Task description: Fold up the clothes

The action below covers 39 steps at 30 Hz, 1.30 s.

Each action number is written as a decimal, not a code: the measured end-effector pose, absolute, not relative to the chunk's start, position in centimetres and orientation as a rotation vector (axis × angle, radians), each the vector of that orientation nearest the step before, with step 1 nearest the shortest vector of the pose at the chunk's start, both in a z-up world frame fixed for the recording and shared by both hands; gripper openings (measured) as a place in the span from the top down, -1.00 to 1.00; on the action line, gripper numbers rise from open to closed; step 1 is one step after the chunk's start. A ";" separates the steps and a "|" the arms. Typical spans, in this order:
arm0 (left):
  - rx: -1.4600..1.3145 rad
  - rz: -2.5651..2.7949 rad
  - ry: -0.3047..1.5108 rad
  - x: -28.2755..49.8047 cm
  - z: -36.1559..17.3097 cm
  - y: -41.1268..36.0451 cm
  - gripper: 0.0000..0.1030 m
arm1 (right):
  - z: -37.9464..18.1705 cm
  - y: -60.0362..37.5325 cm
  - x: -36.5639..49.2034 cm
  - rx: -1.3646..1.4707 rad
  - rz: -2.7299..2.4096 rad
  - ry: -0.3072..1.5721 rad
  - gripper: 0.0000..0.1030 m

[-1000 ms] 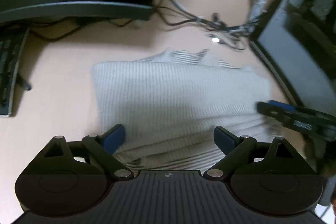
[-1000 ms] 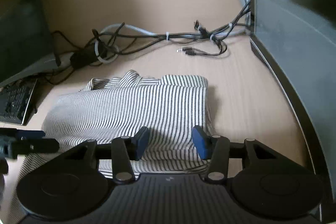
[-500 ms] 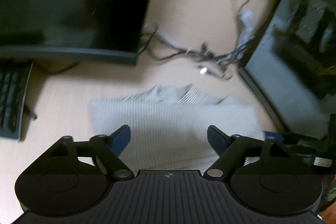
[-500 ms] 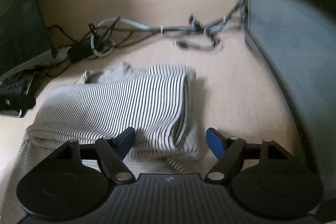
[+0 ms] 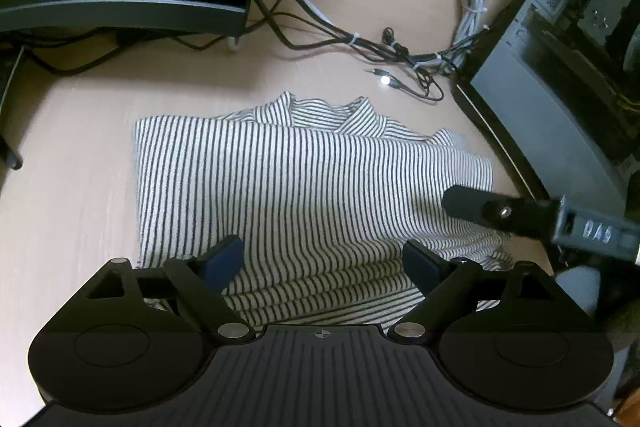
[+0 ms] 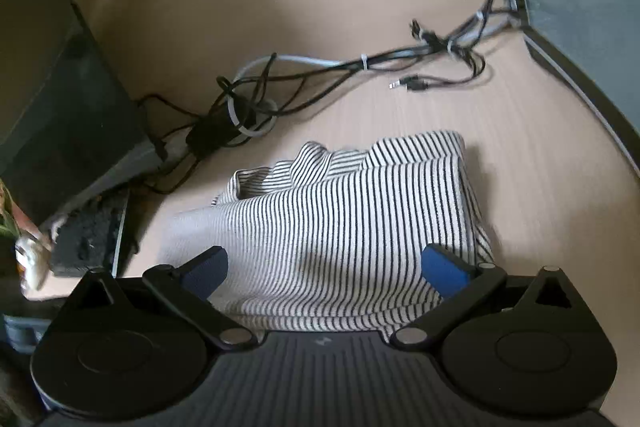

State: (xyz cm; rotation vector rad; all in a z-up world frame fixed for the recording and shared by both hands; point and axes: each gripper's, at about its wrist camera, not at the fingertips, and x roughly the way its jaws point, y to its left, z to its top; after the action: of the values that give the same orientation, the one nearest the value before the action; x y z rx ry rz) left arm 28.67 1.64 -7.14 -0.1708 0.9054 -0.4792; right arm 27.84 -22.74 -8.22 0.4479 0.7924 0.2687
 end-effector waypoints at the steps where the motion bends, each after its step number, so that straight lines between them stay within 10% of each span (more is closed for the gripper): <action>1: -0.170 -0.479 0.904 28.6 -7.2 1.6 -0.86 | -8.1 -22.8 28.2 0.461 0.283 0.824 -1.00; 5: -0.168 -0.476 0.897 28.6 -7.3 1.4 -0.93 | -7.2 -22.3 29.3 0.402 0.334 0.882 -0.97; 11: -0.173 -0.472 0.892 28.6 -7.4 1.2 -0.93 | -3.6 -20.4 32.4 0.155 0.306 0.762 -0.21; 20: -0.180 -0.471 0.893 28.6 -7.3 1.2 -0.93 | -8.5 -15.6 40.5 -0.063 0.347 0.894 -0.20; 25: -0.298 -0.495 0.852 27.7 -6.7 3.4 -0.94 | -8.0 -15.0 39.6 -0.062 0.397 0.893 0.71; 39: -0.417 -0.484 0.743 26.5 -2.1 9.8 -1.00 | -2.4 -17.3 19.0 0.098 0.459 0.839 0.79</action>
State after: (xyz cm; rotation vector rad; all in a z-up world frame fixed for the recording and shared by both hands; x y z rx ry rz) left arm 26.49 9.77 -2.14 -0.4173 0.7432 -0.4838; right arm 19.02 -17.35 -2.41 0.0981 0.8390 0.4593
